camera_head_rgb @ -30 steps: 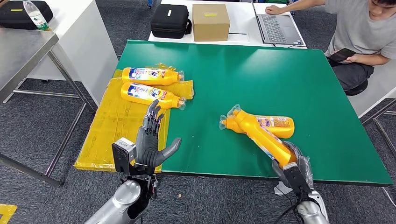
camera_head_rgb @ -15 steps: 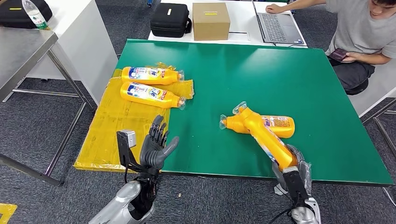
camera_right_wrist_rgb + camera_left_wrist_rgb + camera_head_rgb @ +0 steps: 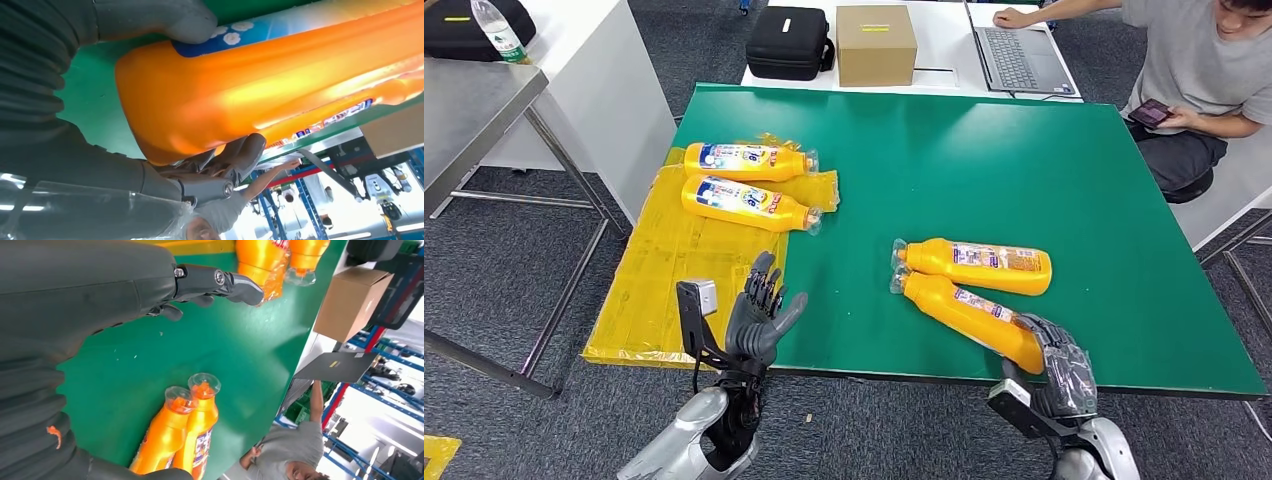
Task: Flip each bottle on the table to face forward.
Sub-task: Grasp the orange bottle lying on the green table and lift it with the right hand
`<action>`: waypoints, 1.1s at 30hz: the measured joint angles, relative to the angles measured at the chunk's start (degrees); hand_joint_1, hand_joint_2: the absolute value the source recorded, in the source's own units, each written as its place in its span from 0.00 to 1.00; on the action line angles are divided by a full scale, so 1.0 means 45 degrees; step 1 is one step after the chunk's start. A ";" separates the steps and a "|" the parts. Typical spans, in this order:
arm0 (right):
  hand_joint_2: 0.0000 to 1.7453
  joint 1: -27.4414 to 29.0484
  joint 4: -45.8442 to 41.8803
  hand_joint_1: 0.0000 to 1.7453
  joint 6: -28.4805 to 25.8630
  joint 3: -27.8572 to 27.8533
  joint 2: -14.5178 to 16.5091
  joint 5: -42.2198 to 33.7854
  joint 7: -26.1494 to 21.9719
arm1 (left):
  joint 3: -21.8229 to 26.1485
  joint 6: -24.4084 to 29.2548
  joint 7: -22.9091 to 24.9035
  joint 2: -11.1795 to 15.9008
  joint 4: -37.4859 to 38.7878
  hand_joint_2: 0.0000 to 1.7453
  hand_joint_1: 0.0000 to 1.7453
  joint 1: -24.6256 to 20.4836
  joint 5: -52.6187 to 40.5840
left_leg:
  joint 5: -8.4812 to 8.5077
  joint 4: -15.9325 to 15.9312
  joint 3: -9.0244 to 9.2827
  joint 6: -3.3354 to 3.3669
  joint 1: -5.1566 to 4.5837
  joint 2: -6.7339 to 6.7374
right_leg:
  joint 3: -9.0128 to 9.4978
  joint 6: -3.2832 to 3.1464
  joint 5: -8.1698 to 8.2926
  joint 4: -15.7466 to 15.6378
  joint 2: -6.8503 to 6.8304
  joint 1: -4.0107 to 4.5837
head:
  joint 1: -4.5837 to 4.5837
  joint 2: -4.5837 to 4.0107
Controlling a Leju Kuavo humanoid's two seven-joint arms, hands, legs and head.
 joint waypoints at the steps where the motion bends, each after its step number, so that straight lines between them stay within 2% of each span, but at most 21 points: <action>1: 1.00 -0.0013 -0.0001 1.00 -0.0109 0.0038 -0.0013 0.0323 0.0103 | -0.0006 0.0148 -0.0218 0.0004 -0.0011 1.00 0.00 0.0002 -0.0214 | 0.0000 0.0000 0.0000 0.0000 0.0000 0.0000 | 0.0000 0.0000 0.0000 0.0000 0.0000 0.0000 | 0.0001 0.0000; 9: 1.00 -0.0202 -0.0040 1.00 -0.0520 0.0075 -0.0031 0.3211 0.0339 | -0.0092 0.1236 -0.1990 0.0164 -0.0584 1.00 0.00 0.0063 -0.2571 | 0.0001 0.0000 -0.0001 0.0000 0.0000 0.0001 | 0.0001 0.0000 0.0000 0.0001 -0.0001 -0.0002 | 0.0000 0.0000; 14: 1.00 -0.0370 -0.0034 1.00 -0.0551 -0.0152 -0.0102 0.5225 0.0343 | -0.0225 0.1303 -0.2246 0.0260 -0.0825 1.00 0.00 0.0091 -0.2941 | 0.0001 0.0000 -0.0001 0.0001 -0.0001 -0.0001 | 0.0002 0.0000 0.0000 0.0000 -0.0003 -0.0003 | 0.0000 0.0000; 18: 1.00 -0.0445 -0.0021 1.00 -0.0560 -0.0266 -0.0192 0.5798 0.0422 | -0.0279 0.1285 -0.2263 0.0315 -0.0897 1.00 0.00 0.0107 -0.2952 | 0.0001 0.0000 -0.0001 0.0001 -0.0001 -0.0001 | 0.0002 0.0000 0.0000 0.0000 -0.0003 -0.0003 | 0.0000 0.0000; 19: 1.00 -0.0463 -0.0011 0.94 -0.0560 -0.0278 -0.0208 0.5842 0.0443 | -0.0302 0.1283 -0.2265 0.0329 -0.0918 1.00 0.00 0.0111 -0.2953 | 0.0001 0.0000 -0.0001 0.0001 -0.0001 -0.0001 | 0.0002 0.0000 0.0000 0.0000 -0.0003 -0.0003 | 0.0000 0.0000; 22: 1.00 -0.0535 0.0023 0.19 -0.0473 -0.0279 -0.0247 0.5947 0.0705 | -0.0348 0.1266 -0.2266 0.0361 -0.0960 1.00 0.00 0.0124 -0.2952 | 0.0001 0.0000 -0.0001 0.0001 -0.0001 0.0000 | 0.0002 0.0000 0.0000 0.0000 -0.0002 -0.0002 | 0.0000 0.0000; 23: 1.00 -0.0566 0.0034 0.00 -0.0328 -0.0266 -0.0267 0.6012 0.0955 | -0.0353 0.1249 -0.2259 0.0370 -0.0979 1.00 0.00 0.0135 -0.2950 | 0.0001 0.0000 -0.0001 0.0001 -0.0001 0.0000 | 0.0003 0.0000 0.0000 0.0000 -0.0002 -0.0002 | 0.0000 0.0000; 28: 1.00 -0.0751 0.0049 0.00 0.0196 -0.0098 -0.0342 0.6494 0.2581 | -0.0357 0.1174 -0.2191 0.0424 -0.1132 1.00 0.00 0.0260 -0.3007 | 0.0002 0.0000 0.0002 0.0001 0.0000 0.0001 | 0.0004 0.0000 0.0000 0.0000 -0.0002 -0.0002 | 0.0002 0.0000; 33: 1.00 -0.0875 0.0049 0.00 0.0278 0.0023 -0.0363 0.6604 0.2967 | -0.0356 0.1160 -0.2146 0.0443 -0.1179 1.00 0.00 0.0291 -0.3059 | 0.0004 0.0000 0.0006 0.0005 -0.0001 -0.0003 | 0.0010 0.0000 0.0000 -0.0001 -0.0003 -0.0004 | 0.0001 0.0000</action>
